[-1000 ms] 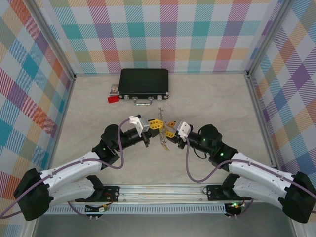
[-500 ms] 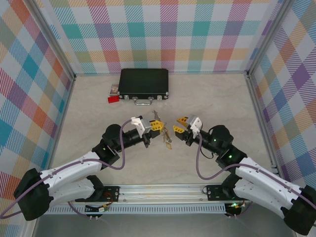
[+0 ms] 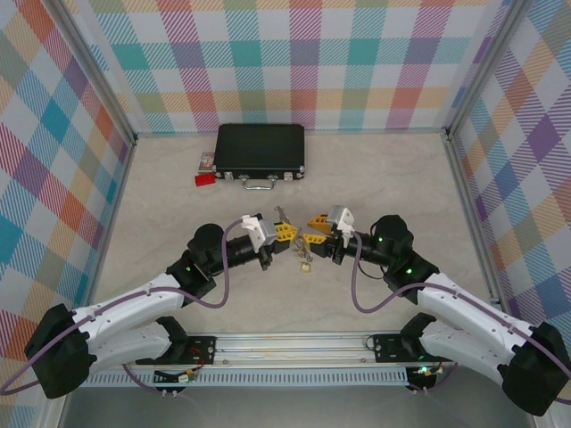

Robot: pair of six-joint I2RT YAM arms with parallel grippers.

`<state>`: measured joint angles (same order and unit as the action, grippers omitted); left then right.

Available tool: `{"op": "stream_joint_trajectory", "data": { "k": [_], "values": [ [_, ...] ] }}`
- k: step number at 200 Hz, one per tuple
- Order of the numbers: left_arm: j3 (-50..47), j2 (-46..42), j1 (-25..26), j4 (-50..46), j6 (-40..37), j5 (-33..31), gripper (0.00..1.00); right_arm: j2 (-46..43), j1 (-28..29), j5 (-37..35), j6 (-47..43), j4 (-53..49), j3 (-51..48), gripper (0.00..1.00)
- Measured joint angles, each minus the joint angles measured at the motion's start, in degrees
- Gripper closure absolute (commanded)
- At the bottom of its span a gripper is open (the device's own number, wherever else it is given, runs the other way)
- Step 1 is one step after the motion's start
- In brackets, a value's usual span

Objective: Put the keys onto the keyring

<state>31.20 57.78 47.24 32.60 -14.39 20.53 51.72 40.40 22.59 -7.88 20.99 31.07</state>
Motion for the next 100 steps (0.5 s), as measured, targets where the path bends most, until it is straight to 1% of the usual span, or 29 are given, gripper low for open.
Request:
{"op": "stream_joint_trajectory", "data": {
  "k": [23,36,58,100],
  "values": [
    [0.0,0.0,0.0,-0.9,0.0,0.2,1.00,0.7,0.0,1.8,-0.1,0.4,0.4,0.65],
    [0.0,0.0,0.0,-1.3,-0.1,0.5,1.00,1.0,0.0,2.6,-0.3,0.6,0.6,0.68],
    [0.0,0.0,0.0,-1.4,-0.1,0.9,1.00,1.4,0.0,3.9,-0.3,0.6,0.9,0.68],
    [0.0,-0.1,0.0,-1.4,-0.1,1.4,1.00,1.6,0.0,5.9,-0.5,0.7,1.1,0.72]
  ]
}}
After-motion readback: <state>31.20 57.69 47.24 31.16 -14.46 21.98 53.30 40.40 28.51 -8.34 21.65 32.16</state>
